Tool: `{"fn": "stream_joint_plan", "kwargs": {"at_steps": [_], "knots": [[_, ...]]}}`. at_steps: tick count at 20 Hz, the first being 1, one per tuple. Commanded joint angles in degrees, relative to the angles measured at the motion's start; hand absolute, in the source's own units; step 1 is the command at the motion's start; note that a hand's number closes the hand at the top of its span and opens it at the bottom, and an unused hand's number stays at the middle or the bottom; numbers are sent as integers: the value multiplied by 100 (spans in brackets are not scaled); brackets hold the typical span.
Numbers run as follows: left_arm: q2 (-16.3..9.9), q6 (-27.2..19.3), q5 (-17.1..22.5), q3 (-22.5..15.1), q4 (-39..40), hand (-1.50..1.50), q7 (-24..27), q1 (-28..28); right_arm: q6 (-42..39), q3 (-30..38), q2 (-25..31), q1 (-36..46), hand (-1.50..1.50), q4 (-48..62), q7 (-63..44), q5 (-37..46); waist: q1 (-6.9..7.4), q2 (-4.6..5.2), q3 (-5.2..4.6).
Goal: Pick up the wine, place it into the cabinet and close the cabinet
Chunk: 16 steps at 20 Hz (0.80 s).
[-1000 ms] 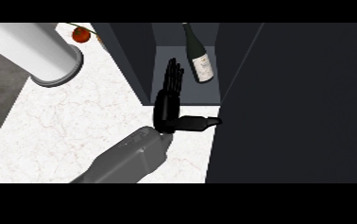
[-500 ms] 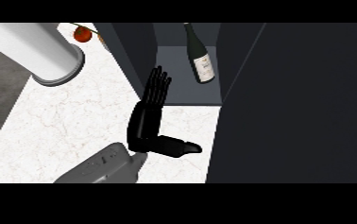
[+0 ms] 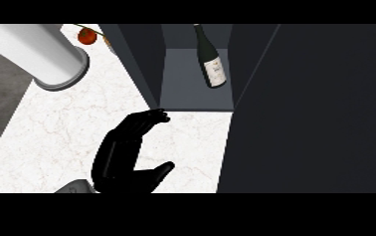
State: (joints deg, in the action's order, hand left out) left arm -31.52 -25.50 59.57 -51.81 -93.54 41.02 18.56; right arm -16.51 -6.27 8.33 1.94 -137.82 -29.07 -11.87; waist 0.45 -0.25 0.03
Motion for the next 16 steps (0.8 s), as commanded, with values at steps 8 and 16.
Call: {"fn": "stream_joint_plan", "kwargs": {"at_steps": [8, 16], "knots": [[-1545, 1080, 107, 727, -1011, 150, 291, -1538, -225, -1236, -258, -319, 150, -724, -486, -561, 16, -3, -7], [-2396, 1726, 486, 1623, -1391, -150, 616, -2502, 619, -3362, -821, 275, 150, -657, -1310, 443, 45, -29, -18]]}}
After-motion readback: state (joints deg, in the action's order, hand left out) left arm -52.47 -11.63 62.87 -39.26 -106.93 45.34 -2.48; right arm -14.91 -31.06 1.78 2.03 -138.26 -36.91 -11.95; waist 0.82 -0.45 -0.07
